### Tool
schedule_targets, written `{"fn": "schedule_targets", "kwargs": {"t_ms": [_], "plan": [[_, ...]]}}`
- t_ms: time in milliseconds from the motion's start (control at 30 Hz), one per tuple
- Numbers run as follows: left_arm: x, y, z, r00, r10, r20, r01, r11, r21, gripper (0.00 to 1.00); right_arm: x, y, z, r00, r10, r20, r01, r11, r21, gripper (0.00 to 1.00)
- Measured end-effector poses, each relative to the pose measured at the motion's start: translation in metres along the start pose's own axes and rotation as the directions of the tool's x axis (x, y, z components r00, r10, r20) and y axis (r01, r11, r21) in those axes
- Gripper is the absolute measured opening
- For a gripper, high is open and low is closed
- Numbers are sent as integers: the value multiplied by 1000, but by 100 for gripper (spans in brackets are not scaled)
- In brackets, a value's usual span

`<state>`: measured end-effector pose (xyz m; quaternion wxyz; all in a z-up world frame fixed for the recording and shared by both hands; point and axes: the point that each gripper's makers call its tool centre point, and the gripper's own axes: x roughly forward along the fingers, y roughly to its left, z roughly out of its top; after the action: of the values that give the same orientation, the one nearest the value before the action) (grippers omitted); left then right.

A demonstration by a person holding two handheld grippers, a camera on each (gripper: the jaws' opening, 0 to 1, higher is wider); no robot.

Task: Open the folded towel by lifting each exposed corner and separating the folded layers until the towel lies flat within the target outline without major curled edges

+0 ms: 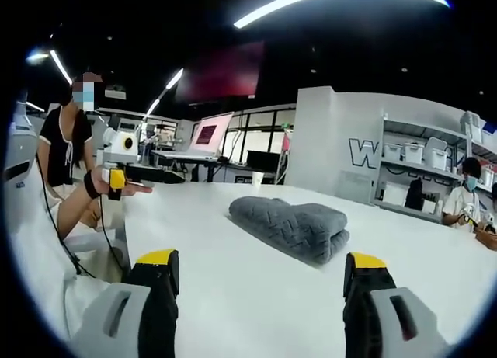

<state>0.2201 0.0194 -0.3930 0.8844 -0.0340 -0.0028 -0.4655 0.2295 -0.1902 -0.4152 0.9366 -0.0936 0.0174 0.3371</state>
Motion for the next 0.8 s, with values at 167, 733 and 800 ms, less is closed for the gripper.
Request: {"fn": "schedule_targets", "kwargs": {"t_ms": [167,733,800], "plan": [[0,0,-2,1000,1,-8,-1,1000,3,92,2,4,-1,1000,13,-6,-13,1000,0,87],[8,2,4,1000,-5,5,5,1000,10,91,0,0,6,1000,3,11,-3,1000,2,86],[9,2,4,1000,-14,5,14,1000,18,91,1,-1,8,1000,2,12,-2,1000,4,86]]}}
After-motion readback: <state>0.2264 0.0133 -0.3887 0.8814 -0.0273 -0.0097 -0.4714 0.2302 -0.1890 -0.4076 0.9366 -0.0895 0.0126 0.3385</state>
